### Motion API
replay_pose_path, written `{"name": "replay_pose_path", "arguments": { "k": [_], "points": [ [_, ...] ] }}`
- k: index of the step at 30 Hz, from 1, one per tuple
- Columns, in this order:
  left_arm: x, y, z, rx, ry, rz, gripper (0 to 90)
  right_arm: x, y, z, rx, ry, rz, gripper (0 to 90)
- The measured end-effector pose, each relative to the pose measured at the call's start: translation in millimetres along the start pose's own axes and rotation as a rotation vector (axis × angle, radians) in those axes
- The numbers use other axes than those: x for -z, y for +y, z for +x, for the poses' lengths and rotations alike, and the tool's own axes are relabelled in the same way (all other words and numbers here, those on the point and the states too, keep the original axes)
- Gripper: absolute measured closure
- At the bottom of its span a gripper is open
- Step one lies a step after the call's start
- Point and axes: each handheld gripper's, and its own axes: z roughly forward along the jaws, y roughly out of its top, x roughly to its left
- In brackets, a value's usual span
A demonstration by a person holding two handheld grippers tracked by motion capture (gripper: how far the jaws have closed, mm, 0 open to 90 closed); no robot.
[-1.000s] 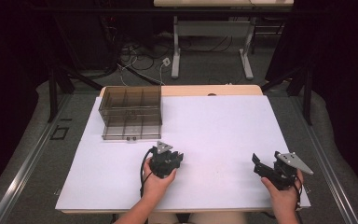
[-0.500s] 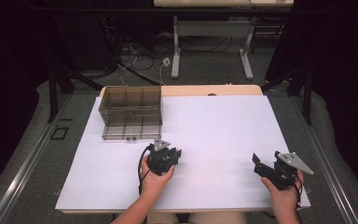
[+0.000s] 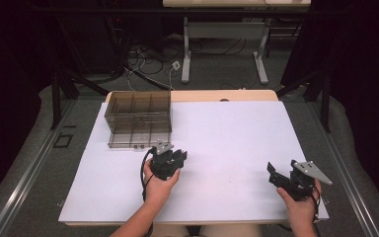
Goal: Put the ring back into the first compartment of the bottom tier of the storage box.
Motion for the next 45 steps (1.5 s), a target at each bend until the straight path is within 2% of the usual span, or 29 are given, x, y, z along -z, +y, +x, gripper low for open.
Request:
{"name": "replay_pose_path", "arguments": {
  "k": [23,28,30,33,35,36,38,39,40,41,43,45],
  "points": [
    [14.6,21.8,17.3,0.012,0.04,-0.05,72.5,-0.2,-0.3,0.0,-0.001,0.0,-0.003,13.4],
    [18.1,25.5,22.1,0.019,0.049,-0.063,72.5,0.8,0.0,-0.1,0.001,0.0,0.01,13.4],
    [19.6,26.9,24.1,0.023,0.055,-0.068,72.5,0.3,-0.3,0.0,0.001,-0.001,-0.004,13.4],
    [22.0,28.9,27.6,0.025,0.065,-0.072,72.5,1.8,0.4,-0.5,-0.001,0.003,0.006,13.4],
    [23.8,30.3,30.6,0.026,0.071,-0.074,72.5,-0.5,-0.5,0.0,-0.008,-0.006,-0.028,13.4],
    [24.6,31.0,32.1,0.028,0.074,-0.077,72.6,2.2,0.4,-1.0,-0.002,0.005,0.012,13.4],
    [26.5,32.2,35.7,0.034,0.079,-0.081,72.5,2.4,0.5,-0.7,-0.002,-0.005,0.022,13.4],
    [27.4,32.9,37.6,0.034,0.082,-0.081,72.6,0.7,-0.3,-0.5,-0.001,-0.003,-0.004,13.4],
    [28.3,33.4,39.3,0.036,0.084,-0.083,72.6,1.4,0.1,-0.3,-0.001,0.002,0.005,13.4],
    [29.0,33.9,40.9,0.037,0.087,-0.083,72.6,-1.1,-0.8,0.5,-0.005,-0.009,-0.03,13.4],
    [30.6,35.1,44.3,0.038,0.095,-0.085,72.5,0.8,-0.2,0.0,-0.003,-0.003,-0.005,13.5],
    [32.3,36.5,47.7,0.047,0.099,-0.09,72.5,0.9,-0.4,0.2,-0.006,-0.004,-0.003,13.4]
  ]
}}
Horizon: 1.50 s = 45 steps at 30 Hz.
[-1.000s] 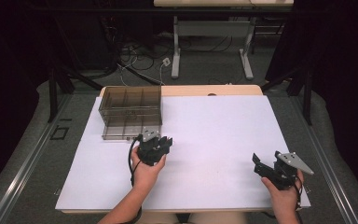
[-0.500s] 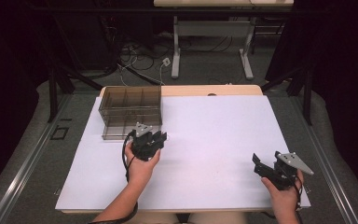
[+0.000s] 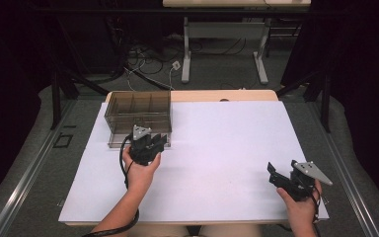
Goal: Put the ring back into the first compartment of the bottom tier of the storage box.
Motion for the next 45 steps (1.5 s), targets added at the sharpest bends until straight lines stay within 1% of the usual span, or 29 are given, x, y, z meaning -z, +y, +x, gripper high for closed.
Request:
{"name": "replay_pose_path", "arguments": {
  "k": [1,9,10,16,17,19,20,21,24,25,26,27,28,29,33,35,36,38,45],
  "points": [
    [0.8,0.9,1.7,0.004,0.003,-0.001,72.6,1.3,0.6,-0.6,0.008,0.003,0.016,13.4],
    [5.7,7.9,13.1,0.015,0.026,-0.021,72.6,1.2,0.6,-0.9,0.009,0.004,0.009,13.4],
    [6.4,8.9,14.4,0.018,0.028,-0.023,72.6,-1.8,-0.3,0.0,0.0,-0.006,-0.029,13.4],
    [9.9,13.0,23.0,0.016,0.051,-0.031,72.7,-1.9,-0.3,0.1,0.0,-0.007,-0.029,13.4],
    [10.4,13.2,24.3,0.02,0.056,-0.034,72.7,0.7,0.5,-0.7,0.006,0.001,0.004,13.4],
    [11.5,13.7,27.3,0.027,0.061,-0.04,72.6,1.4,0.5,-0.6,0.006,0.006,0.013,13.4],
    [11.8,13.7,28.8,0.03,0.065,-0.042,72.6,1.4,0.6,-1.0,0.014,0.004,0.013,13.4],
    [12.2,13.8,30.2,0.032,0.067,-0.038,72.6,1.3,0.5,-0.6,0.007,0.006,0.013,13.4],
    [12.6,13.9,34.2,0.039,0.078,-0.04,72.6,1.2,0.5,-0.5,0.008,0.005,0.014,13.4],
    [12.7,13.9,35.6,0.041,0.081,-0.041,72.7,-1.6,-0.5,0.4,0.003,-0.008,-0.025,13.4],
    [12.7,14.0,37.0,0.041,0.086,-0.041,72.6,0.5,0.2,0.0,0.008,-0.007,0.002,13.4],
    [12.6,14.0,38.6,0.043,0.088,-0.04,72.7,-1.7,-0.5,0.4,0.004,-0.009,-0.025,13.4],
    [12.7,14.0,40.4,0.045,0.093,-0.039,72.7,-0.8,-0.2,0.2,0.003,-0.006,-0.013,13.4],
    [12.5,13.8,42.0,0.05,0.099,-0.04,72.6,1.3,0.5,-0.6,0.009,0.004,0.013,13.4],
    [12.2,13.3,49.9,0.059,0.118,-0.032,72.6,1.4,0.5,-1.0,0.009,0.006,0.012,13.4],
    [12.2,13.1,53.6,0.065,0.127,-0.031,72.7,1.3,0.4,-1.0,0.007,0.0,0.018,13.4],
    [12.1,12.9,55.5,0.069,0.132,-0.032,72.7,-0.2,-0.2,-0.5,0.005,0.0,0.001,13.4],
    [11.7,12.6,59.1,0.076,0.138,-0.029,72.7,-0.2,-0.3,0.0,0.008,0.002,-0.002,13.4],
    [10.1,11.4,70.1,0.092,0.164,-0.024,72.7,0.3,-0.3,-0.4,0.005,0.002,0.009,13.4]
  ]
}}
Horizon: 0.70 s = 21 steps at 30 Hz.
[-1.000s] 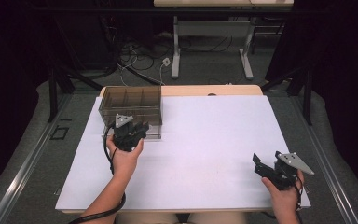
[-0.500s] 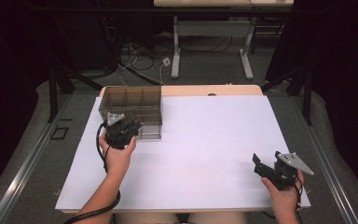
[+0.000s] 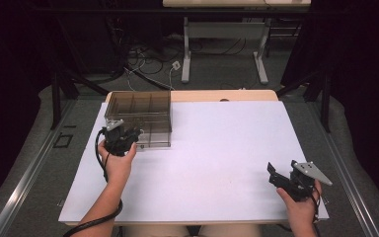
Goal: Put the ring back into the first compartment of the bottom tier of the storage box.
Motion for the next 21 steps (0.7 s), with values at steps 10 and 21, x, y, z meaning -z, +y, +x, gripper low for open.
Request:
{"name": "replay_pose_path", "arguments": {
  "k": [10,21],
  "points": [
    [-0.9,2.1,9.9,0.009,0.022,0.004,72.7,0.5,-0.1,0.9,-0.001,0.004,0.021,13.4],
    [-3.2,5.6,17.5,0.022,0.043,0.007,72.7,-0.1,-0.8,2.1,-0.001,0.003,0.011,13.4]
  ]
}}
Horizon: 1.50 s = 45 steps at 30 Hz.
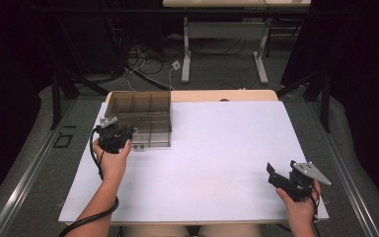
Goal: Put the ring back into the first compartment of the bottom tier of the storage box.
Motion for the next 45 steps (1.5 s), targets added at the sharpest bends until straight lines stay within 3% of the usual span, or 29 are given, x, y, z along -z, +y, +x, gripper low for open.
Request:
{"name": "replay_pose_path", "arguments": {
  "k": [26,29,32,34,36,38,39,41,45],
  "points": [
    [-10.8,-5.0,25.4,0.031,0.068,0.041,72.7,-0.3,-0.6,-0.6,0.004,-0.003,-0.004,13.4],
    [-13.4,-5.7,28.9,0.04,0.073,0.047,72.7,-3.1,-1.6,0.2,-0.001,-0.013,-0.038,13.4],
    [-16.0,-6.7,32.3,0.051,0.082,0.055,72.7,-3.0,-1.7,0.5,-0.002,-0.011,-0.035,13.4],
    [-17.8,-7.8,34.5,0.059,0.087,0.059,72.7,1.1,-0.1,-0.2,0.01,-0.008,0.022,13.5],
    [-19.1,-8.5,36.0,0.068,0.088,0.064,72.7,1.1,-0.2,-0.2,0.01,-0.008,0.021,13.4],
    [-19.9,-8.7,37.6,0.067,0.093,0.069,72.7,-2.9,-1.7,0.5,-0.002,-0.01,-0.035,13.5],
    [-20.4,-8.8,38.2,0.073,0.094,0.068,72.7,-3.0,-1.8,0.8,-0.006,-0.007,-0.036,13.5],
    [-21.2,-8.9,39.6,0.08,0.1,0.072,72.7,1.0,-0.3,0.3,0.004,-0.008,0.022,13.5],
    [-23.6,-9.6,41.6,0.086,0.109,0.079,72.7,0.7,-0.2,0.3,0.004,-0.004,0.02,13.5]
  ]
}}
